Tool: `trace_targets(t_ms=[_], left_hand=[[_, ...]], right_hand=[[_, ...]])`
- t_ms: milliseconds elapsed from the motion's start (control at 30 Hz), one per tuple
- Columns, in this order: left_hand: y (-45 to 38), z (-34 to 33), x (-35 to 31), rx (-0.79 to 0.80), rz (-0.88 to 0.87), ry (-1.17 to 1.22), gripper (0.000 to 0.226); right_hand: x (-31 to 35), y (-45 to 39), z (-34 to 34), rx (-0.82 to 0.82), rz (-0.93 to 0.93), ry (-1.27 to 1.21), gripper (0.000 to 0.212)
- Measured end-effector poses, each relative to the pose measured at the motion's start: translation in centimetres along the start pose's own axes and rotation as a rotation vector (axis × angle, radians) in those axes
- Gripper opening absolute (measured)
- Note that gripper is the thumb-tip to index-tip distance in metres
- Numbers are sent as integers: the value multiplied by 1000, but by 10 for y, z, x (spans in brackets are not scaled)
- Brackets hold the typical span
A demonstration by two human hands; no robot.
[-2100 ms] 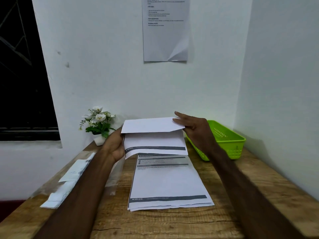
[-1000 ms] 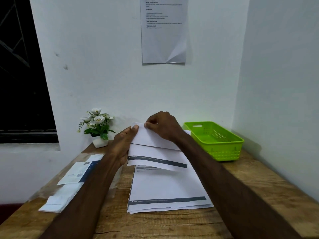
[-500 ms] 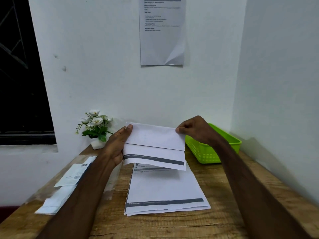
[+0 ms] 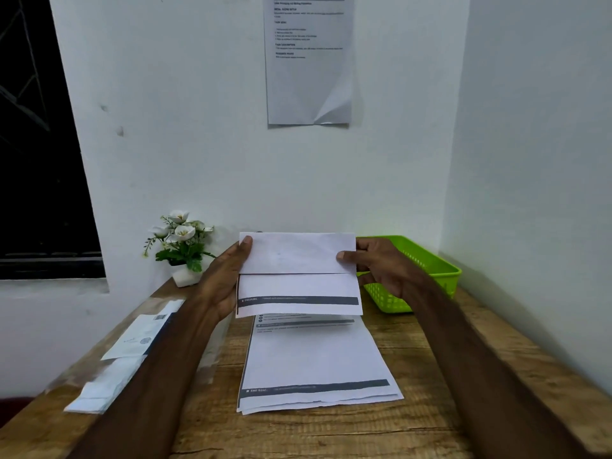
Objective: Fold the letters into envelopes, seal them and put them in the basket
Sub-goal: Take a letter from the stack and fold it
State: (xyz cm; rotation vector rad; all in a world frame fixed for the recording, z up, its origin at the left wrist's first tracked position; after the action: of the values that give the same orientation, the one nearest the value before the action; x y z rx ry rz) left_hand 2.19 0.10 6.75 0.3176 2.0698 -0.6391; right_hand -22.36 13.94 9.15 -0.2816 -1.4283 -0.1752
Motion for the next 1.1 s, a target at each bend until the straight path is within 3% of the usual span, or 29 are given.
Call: trace_targets(t_ms=[167,433,567,700,833,1000,1100], left_hand=[[4,5,0,150,155,-147,36],[3,7,6,-49,207,-138,12],[2,9,6,-87,231,-42,21],[-2,12,1,-19,186,-12,33],[-8,22,1,-50,237,74,56],[-5,23,4,-19,179,-72,30],[-4,21,4,-30,145,-110,27]], right_hand=[[-4,-6,7,-115,46,-54,28],[0,-4,6,-95,162,-33,25],[2,0,5,-42,255,87,24],[1,-1,4,24,346,217,42],[0,-2,-3,4,411,364,55],[-3,-1,-8,-38,402,429,55],[-3,-2,-8,-64,390,462,52]])
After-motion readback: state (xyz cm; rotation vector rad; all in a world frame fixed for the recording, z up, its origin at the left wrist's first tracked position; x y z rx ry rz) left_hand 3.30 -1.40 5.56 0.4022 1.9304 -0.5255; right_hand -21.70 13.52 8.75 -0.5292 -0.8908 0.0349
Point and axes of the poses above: each hand's wrist, its own y-axis away from the middle knuckle, its own z-axis out of the back of the hand, x = y × z, the point moved 2 cm from there along -y, towards the middle knuckle, and after that the axes turned 9 degrees about -z, right-handed, at the moved point
